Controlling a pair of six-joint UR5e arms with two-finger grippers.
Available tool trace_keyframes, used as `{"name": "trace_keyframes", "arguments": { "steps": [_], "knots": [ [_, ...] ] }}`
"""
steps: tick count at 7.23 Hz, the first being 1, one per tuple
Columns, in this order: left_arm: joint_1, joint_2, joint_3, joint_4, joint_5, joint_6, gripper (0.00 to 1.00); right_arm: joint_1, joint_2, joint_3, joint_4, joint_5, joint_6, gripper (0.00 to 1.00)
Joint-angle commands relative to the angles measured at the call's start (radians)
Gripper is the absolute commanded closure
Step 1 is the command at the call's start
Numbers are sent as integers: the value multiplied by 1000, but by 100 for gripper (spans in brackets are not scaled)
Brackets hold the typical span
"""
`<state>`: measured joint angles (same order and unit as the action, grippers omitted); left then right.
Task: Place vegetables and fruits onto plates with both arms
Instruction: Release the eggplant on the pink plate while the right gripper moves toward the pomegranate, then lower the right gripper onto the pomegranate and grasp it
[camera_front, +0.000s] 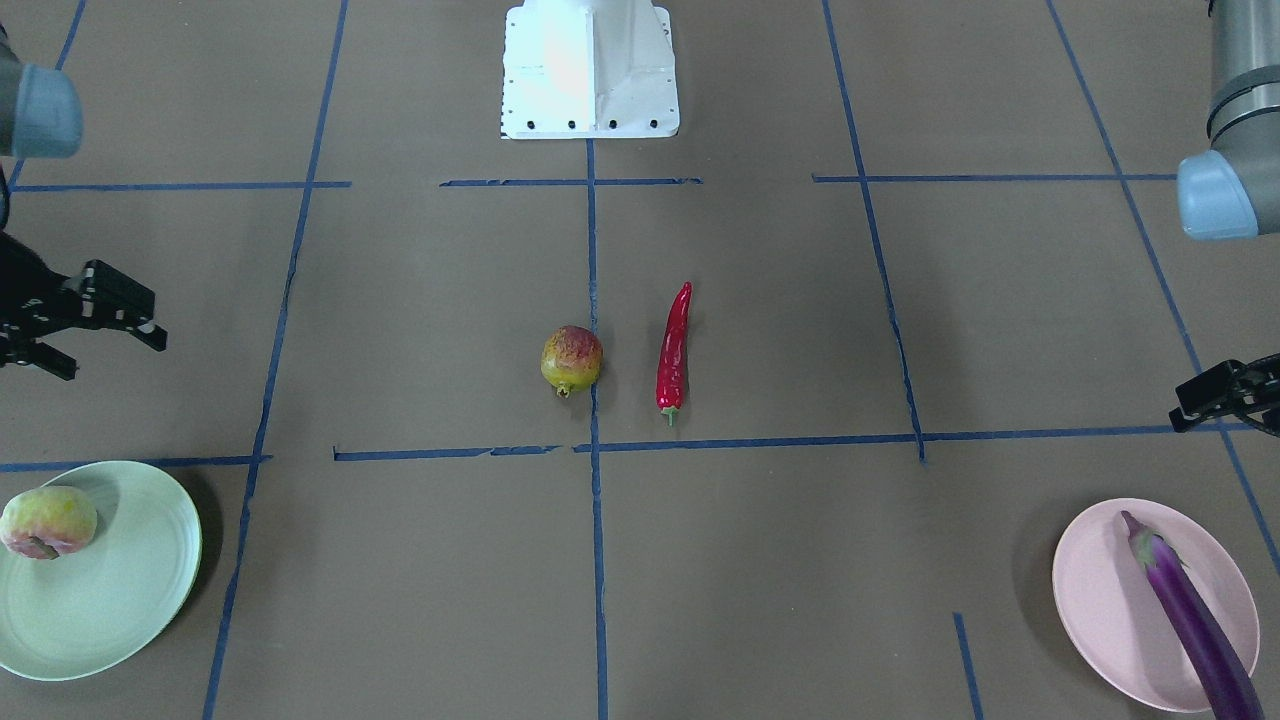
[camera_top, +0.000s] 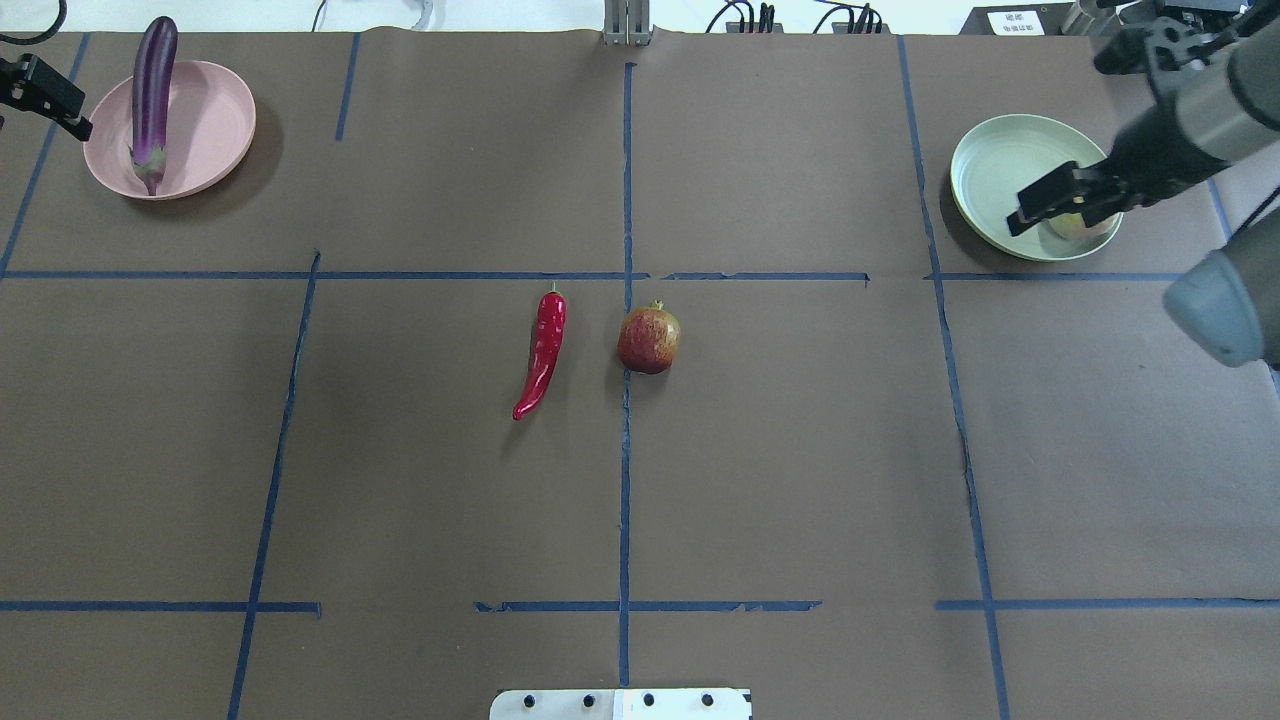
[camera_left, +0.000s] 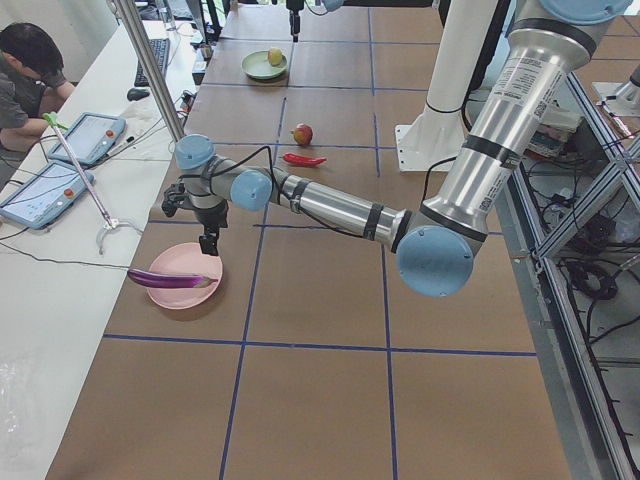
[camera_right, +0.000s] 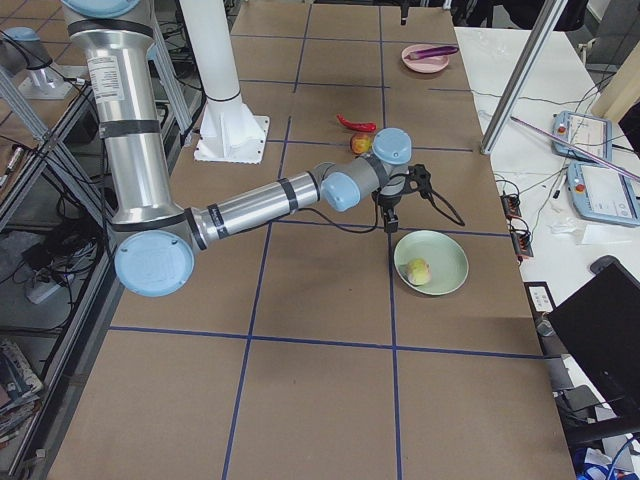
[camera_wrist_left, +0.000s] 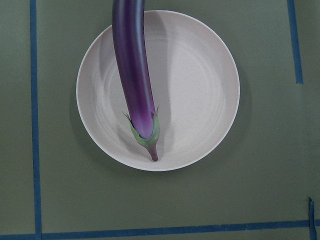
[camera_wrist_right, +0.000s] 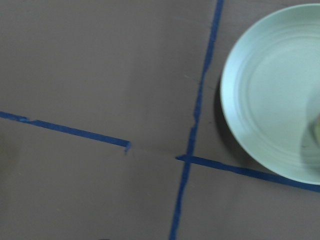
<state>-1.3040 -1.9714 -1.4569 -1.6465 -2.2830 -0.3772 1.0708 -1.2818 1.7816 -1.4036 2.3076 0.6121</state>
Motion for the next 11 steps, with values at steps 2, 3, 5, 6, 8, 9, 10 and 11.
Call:
{"name": "trace_keyframes", "arguments": {
  "steps": [2,3,5,6,8,9,10,11],
  "knots": [
    [34,3,-5,-1,-1,-5,0,-269,311,-17,-249,-263,283,0],
    [38,3,-3,-1,-1,-5,0,-341,396,-69,-255,-333,372,0],
    [38,3,-3,-1,-1,-5,0,-469,560,-233,-253,-497,477,0],
    [38,3,-5,-1,-1,-5,0,-485,628,-317,-249,-508,523,0],
    [40,3,-5,-1,-1,-5,0,-521,685,-411,-242,-565,552,0],
    [40,3,-5,-1,0,-6,0,-529,684,-427,-242,-566,552,0],
    [40,3,-7,-1,-1,-6,0,-541,684,-445,-242,-580,552,0],
    [40,3,-7,-1,0,-5,0,-557,684,-480,-242,-608,551,0]
  ]
}}
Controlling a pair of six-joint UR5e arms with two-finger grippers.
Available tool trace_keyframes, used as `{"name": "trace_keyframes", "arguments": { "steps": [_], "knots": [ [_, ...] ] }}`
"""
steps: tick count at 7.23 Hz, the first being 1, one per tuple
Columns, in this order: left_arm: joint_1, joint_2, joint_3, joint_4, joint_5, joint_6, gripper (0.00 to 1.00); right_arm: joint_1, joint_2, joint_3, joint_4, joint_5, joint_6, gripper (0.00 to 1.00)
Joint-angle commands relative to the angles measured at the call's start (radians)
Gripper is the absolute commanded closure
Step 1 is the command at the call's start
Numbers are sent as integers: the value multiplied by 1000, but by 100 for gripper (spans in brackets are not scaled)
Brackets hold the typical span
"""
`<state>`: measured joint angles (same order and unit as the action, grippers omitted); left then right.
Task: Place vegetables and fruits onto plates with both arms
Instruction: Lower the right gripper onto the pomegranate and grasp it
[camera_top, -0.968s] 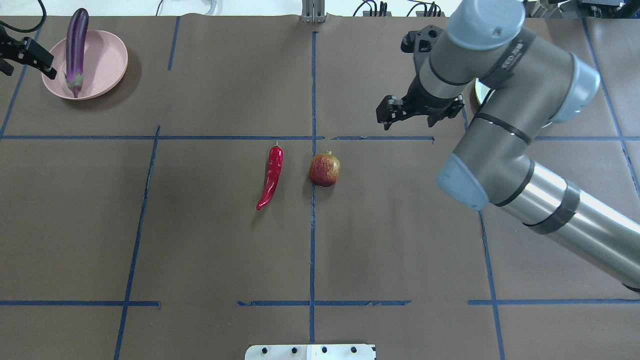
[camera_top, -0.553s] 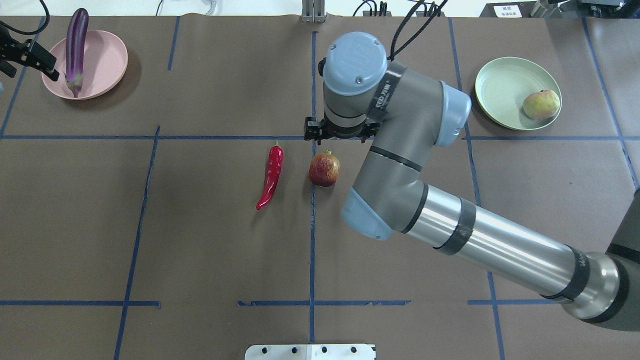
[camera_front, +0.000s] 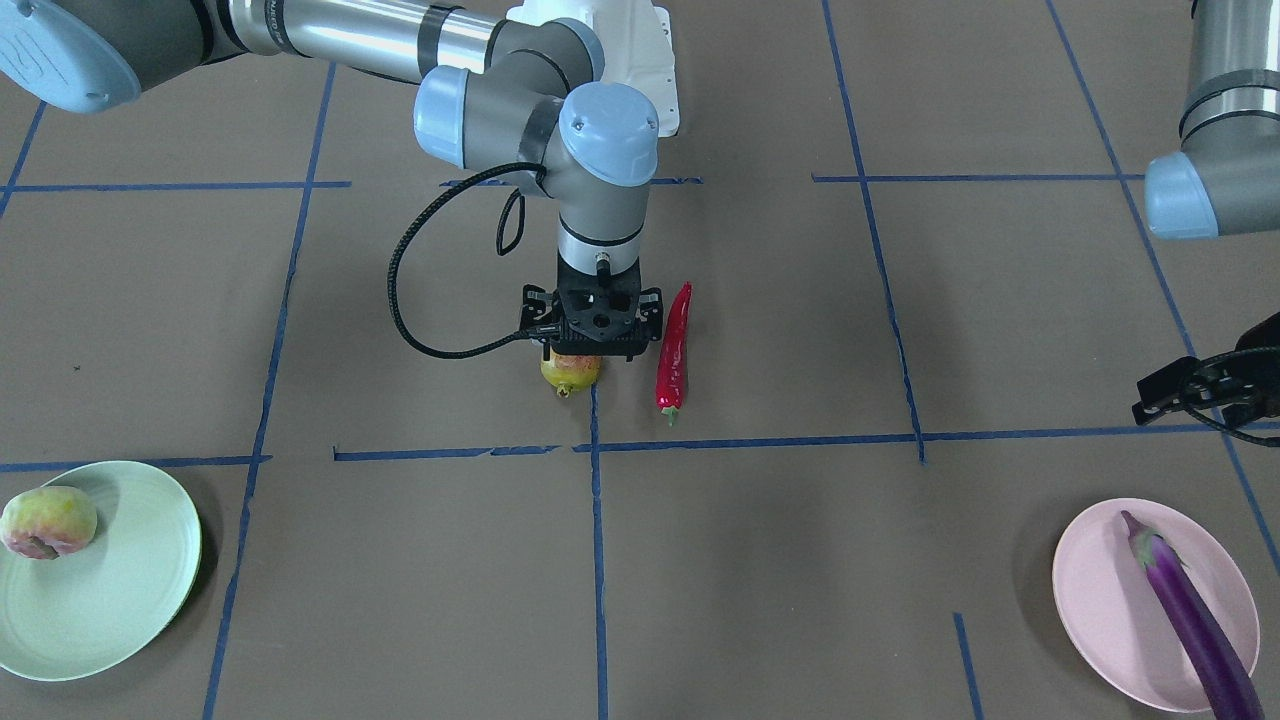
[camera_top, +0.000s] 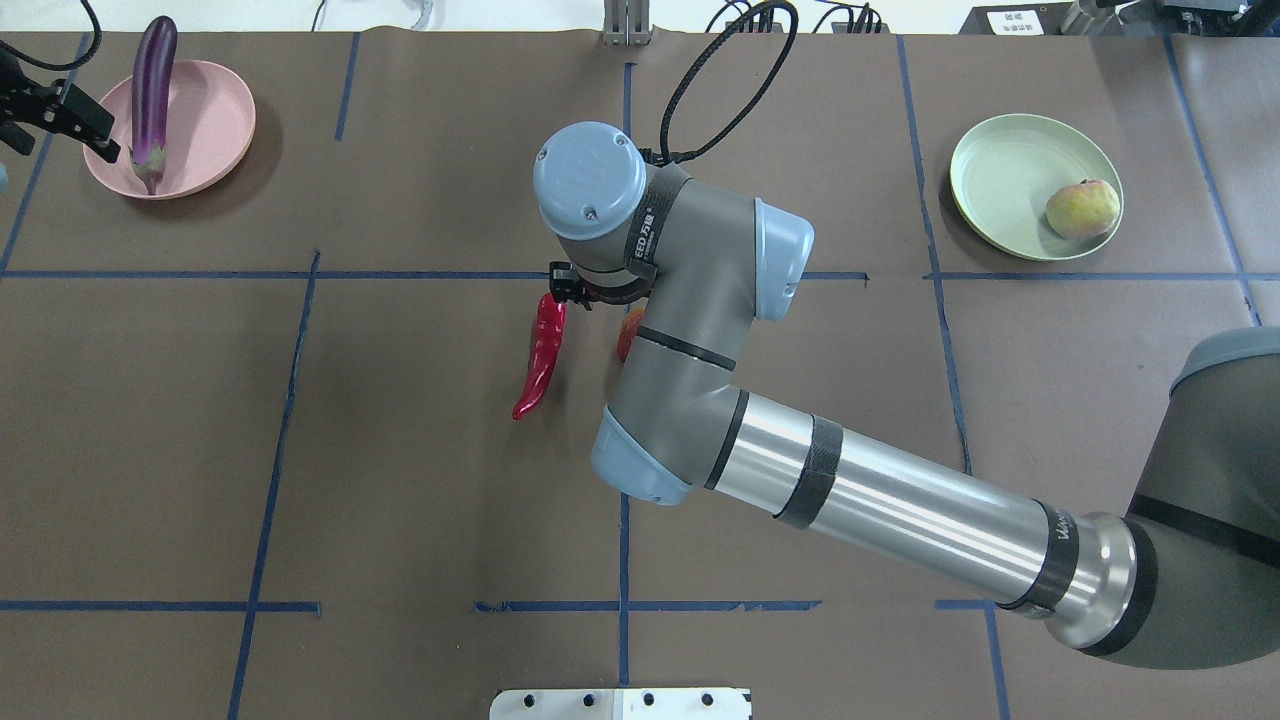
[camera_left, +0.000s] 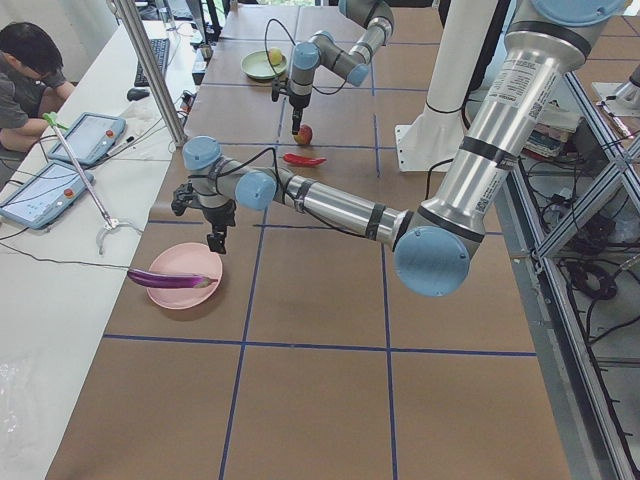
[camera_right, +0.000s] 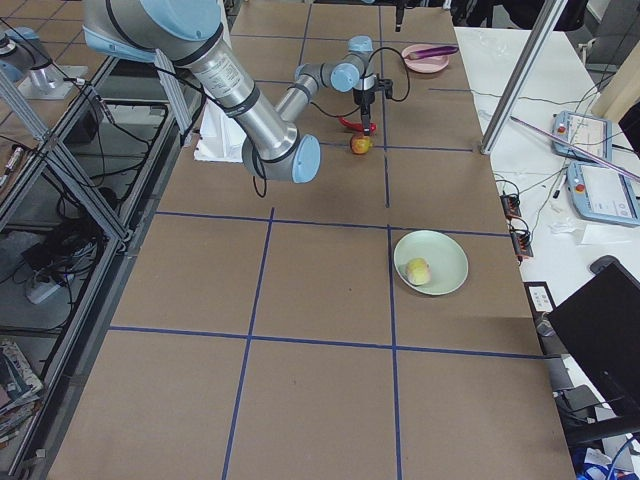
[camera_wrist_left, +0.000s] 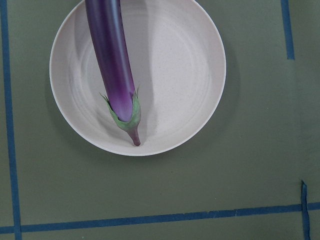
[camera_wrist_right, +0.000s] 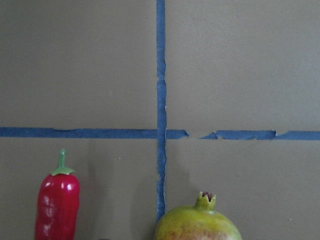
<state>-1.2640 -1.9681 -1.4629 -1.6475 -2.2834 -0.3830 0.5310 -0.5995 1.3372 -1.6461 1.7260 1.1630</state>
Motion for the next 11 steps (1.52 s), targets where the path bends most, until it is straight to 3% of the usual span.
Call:
{"name": "trace_keyframes", "arguments": {
  "steps": [1,4,5,6,7,9,11],
  "knots": [
    [0,0,1,0,1,-1,0,-23,-5,-49,0,-28,-8,0],
    [3,0,1,0,1,-1,0,-48,-13,-76,-1,-43,-16,1],
    [3,2,1,0,1,-1,0,-49,-13,-76,-1,-42,-20,9],
    [3,2,1,0,1,-1,0,-49,-10,-75,-3,-39,-22,54],
    [3,2,-1,0,1,-2,0,-37,-10,-55,-8,-40,-22,91],
    [24,0,-20,-2,1,-65,0,74,-11,-36,-9,22,-125,92],
    [51,0,-24,-2,2,-86,0,264,-78,-36,-3,133,-393,92]
  ]
}}
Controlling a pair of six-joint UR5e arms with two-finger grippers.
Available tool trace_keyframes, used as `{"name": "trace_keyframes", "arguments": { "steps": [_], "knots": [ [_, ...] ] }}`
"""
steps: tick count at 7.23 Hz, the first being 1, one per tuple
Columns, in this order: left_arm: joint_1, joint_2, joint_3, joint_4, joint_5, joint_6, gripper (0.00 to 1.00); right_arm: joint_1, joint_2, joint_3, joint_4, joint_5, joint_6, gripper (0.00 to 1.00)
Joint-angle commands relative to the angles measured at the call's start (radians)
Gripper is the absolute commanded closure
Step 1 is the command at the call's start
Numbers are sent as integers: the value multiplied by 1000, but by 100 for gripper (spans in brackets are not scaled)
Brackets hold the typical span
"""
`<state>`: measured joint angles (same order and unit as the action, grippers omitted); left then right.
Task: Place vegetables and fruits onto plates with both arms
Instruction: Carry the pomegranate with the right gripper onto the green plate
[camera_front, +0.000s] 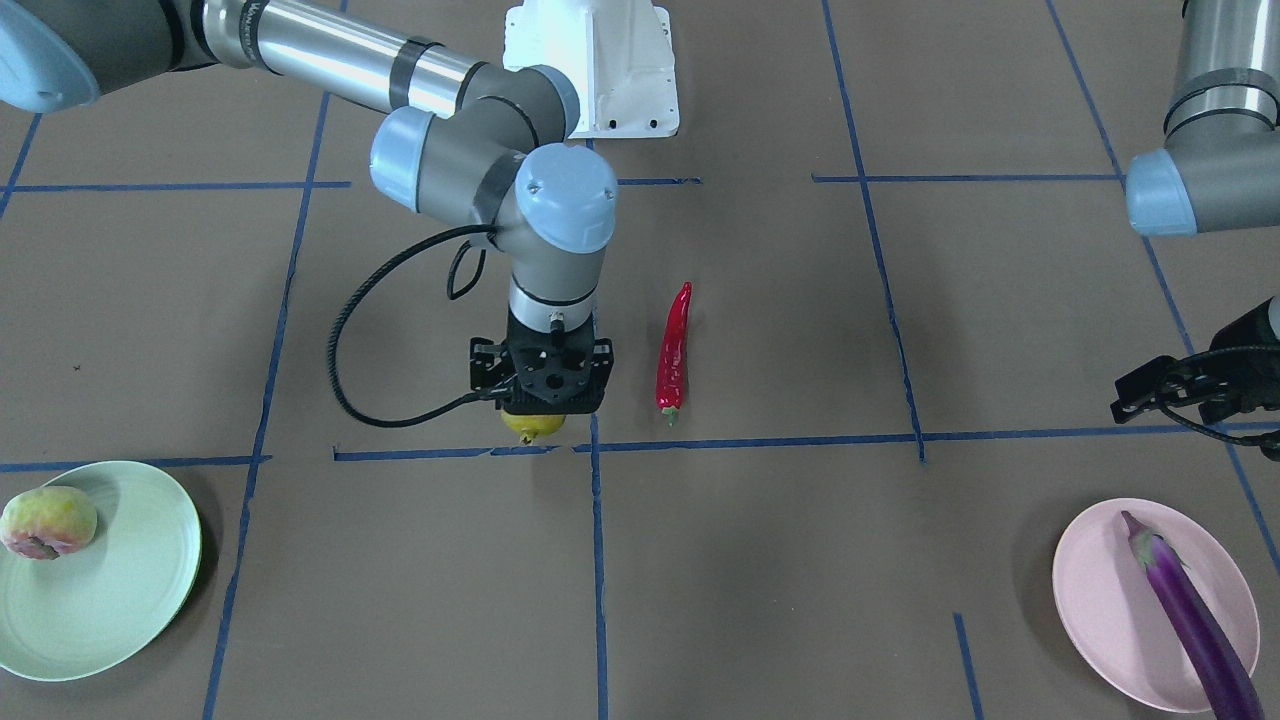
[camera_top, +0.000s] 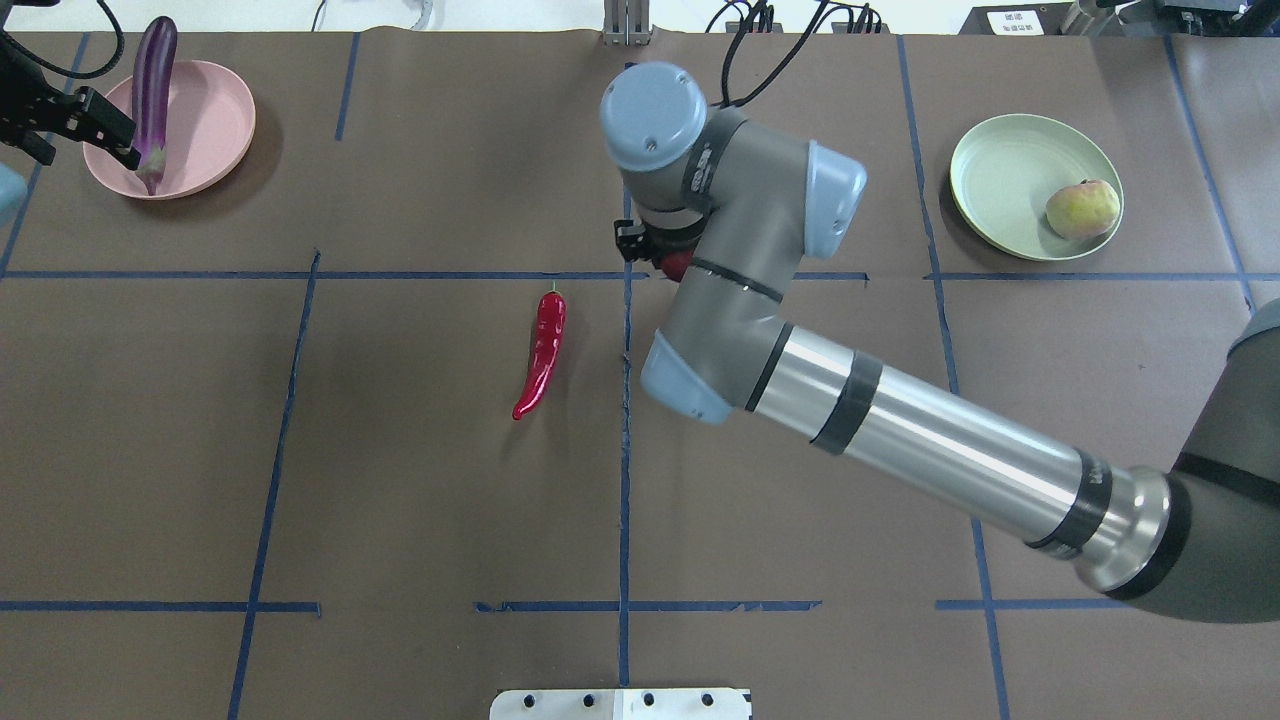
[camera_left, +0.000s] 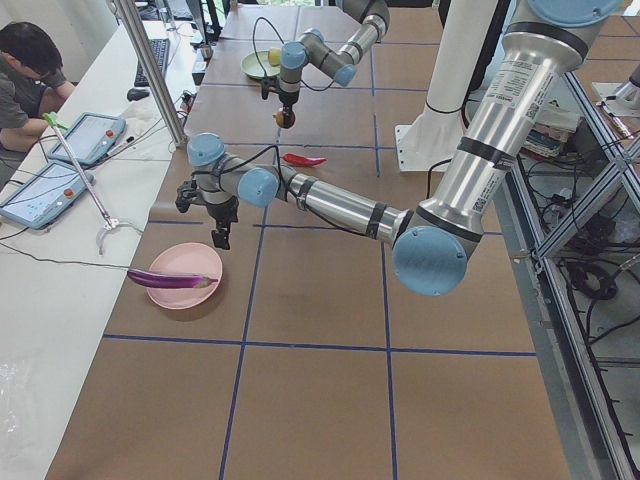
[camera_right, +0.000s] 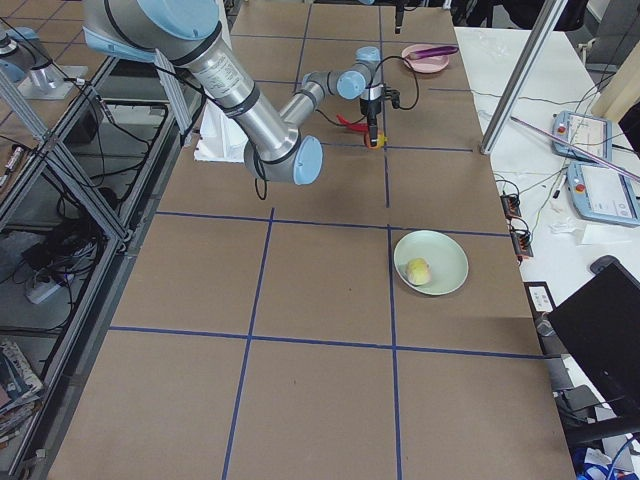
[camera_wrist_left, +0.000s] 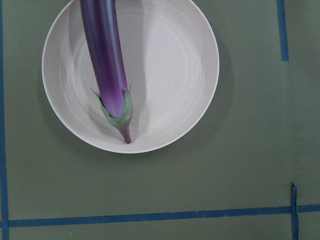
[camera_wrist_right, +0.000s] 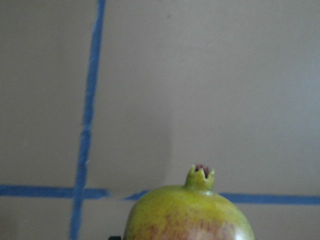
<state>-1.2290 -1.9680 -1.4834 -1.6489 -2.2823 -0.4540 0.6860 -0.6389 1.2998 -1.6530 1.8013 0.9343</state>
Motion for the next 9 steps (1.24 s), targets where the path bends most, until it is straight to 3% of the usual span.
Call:
{"name": "trace_keyframes", "arguments": {
  "steps": [1,2,3,4,5,6,9],
  "knots": [
    [20,0,-5,0,0,-21,0,191,-86,0,10,81,-305,92],
    [20,0,-5,0,1,-25,0,275,-143,-4,22,119,-460,92],
    [22,0,-3,0,1,-26,0,346,-247,-11,147,194,-556,92],
    [22,0,-3,0,1,-25,0,381,-302,-80,300,223,-587,92],
    [25,0,-3,0,1,-23,0,385,-304,-159,355,246,-619,91],
    [31,0,-3,0,3,-25,0,385,-304,-210,405,250,-621,83],
    [40,0,-2,0,4,-25,0,372,-312,-260,421,242,-623,2]
  ]
}}
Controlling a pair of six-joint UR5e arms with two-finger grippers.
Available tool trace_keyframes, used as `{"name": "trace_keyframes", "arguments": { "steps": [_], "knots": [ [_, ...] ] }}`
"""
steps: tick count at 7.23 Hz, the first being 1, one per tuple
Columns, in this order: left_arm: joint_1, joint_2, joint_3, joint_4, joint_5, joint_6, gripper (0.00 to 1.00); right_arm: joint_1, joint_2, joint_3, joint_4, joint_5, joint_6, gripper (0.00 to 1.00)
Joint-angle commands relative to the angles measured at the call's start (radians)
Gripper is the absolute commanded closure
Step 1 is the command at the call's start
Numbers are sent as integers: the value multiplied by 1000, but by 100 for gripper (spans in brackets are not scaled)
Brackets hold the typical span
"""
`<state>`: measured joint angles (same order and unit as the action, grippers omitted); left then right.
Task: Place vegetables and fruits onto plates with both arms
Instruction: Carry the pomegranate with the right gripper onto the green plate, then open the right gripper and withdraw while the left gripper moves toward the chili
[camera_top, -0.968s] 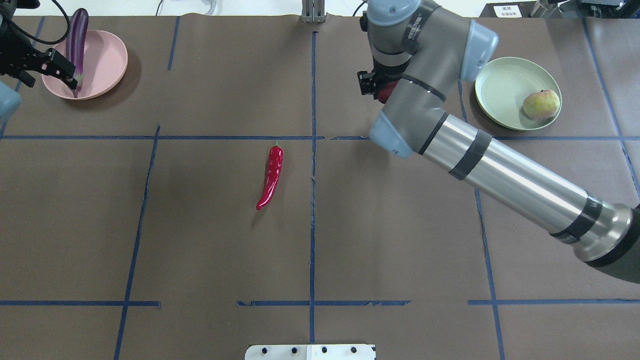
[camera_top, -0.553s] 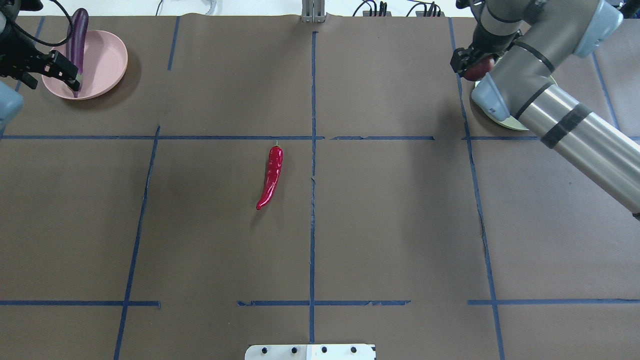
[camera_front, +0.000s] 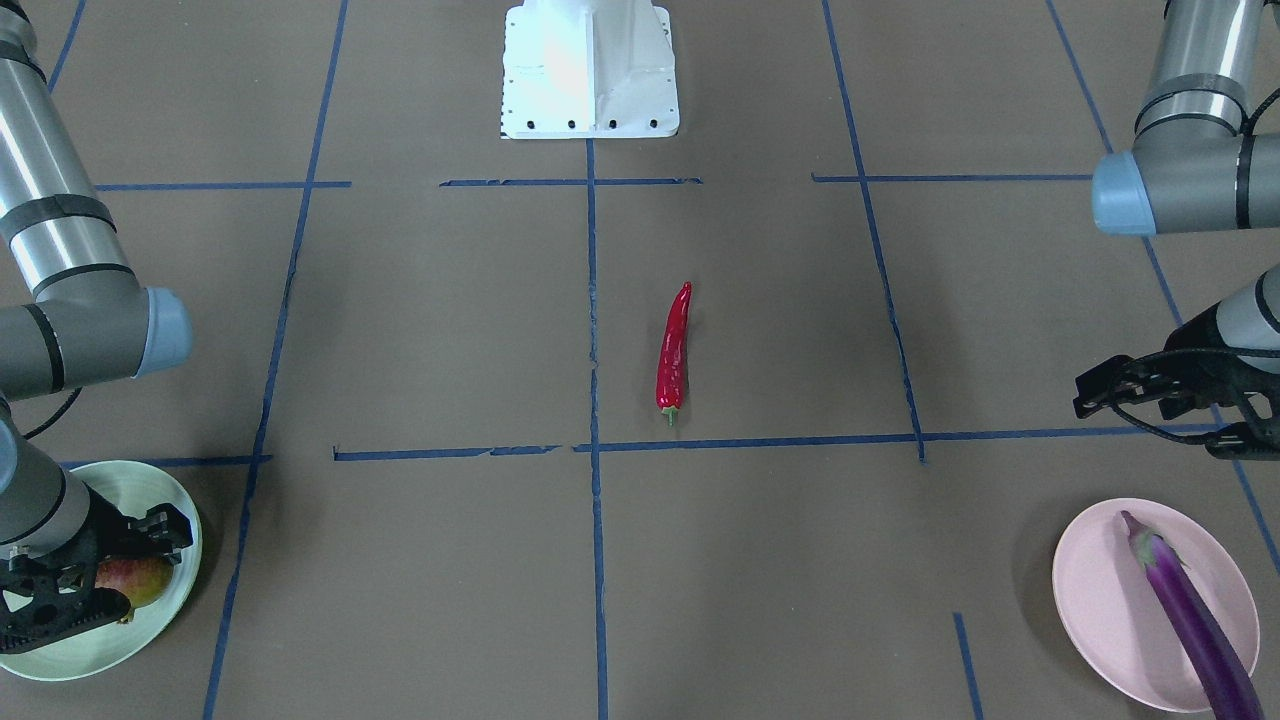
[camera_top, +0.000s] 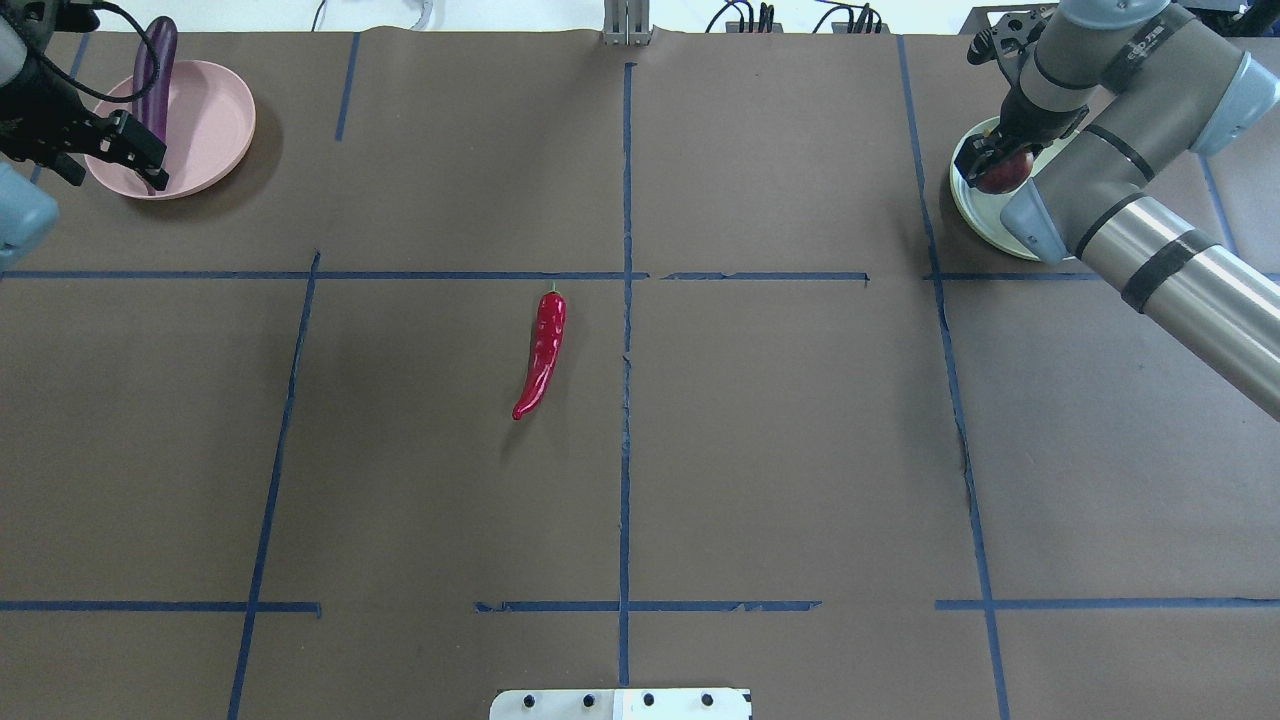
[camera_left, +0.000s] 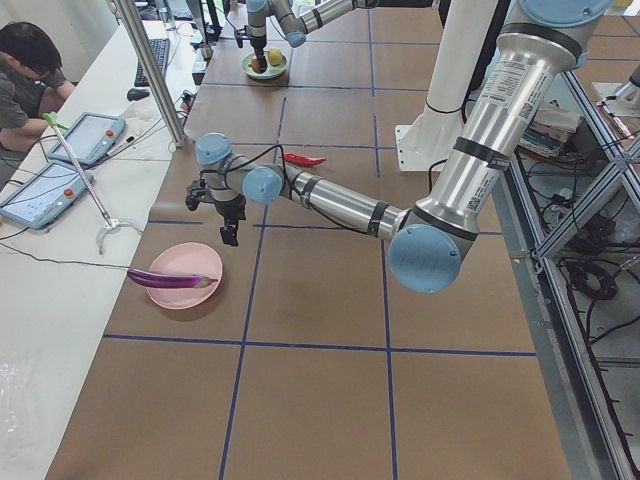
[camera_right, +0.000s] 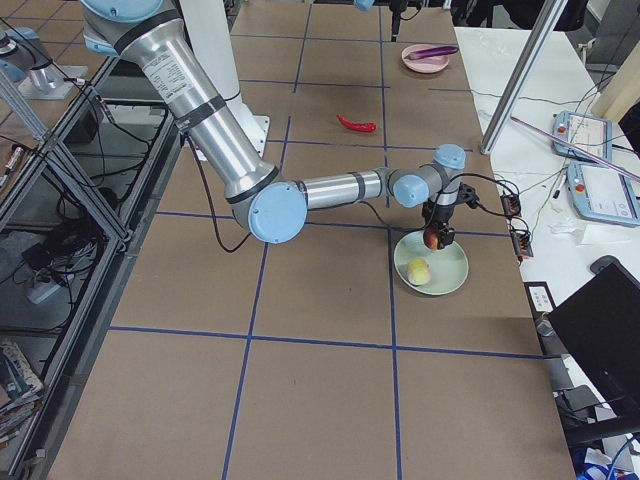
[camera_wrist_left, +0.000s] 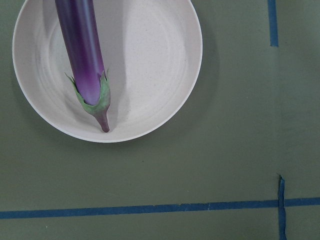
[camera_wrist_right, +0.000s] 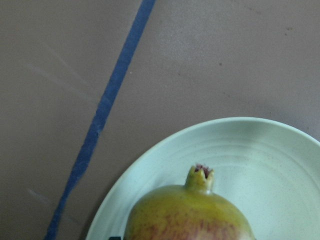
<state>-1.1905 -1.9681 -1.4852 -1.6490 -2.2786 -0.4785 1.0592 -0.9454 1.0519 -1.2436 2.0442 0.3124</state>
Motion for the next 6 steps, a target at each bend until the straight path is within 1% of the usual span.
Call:
{"name": "trace_keyframes", "arguments": {
  "steps": [1,2,3,4,5,6],
  "knots": [
    [3,0,-1,0,1,-2,0,7,-1,-6,13,5,7,0],
    [3,0,-1,0,-1,-2,0,34,5,6,3,33,8,0],
    [5,-2,-3,-11,-4,1,0,94,4,17,-26,116,8,0],
    [24,-5,-6,-49,-4,-3,0,157,-3,46,-86,204,4,0],
    [58,-8,-21,-82,-2,-61,0,224,-39,141,-190,224,-7,0],
    [121,-14,-41,-110,4,-143,0,251,-147,280,-247,225,-50,0]
  ]
}}
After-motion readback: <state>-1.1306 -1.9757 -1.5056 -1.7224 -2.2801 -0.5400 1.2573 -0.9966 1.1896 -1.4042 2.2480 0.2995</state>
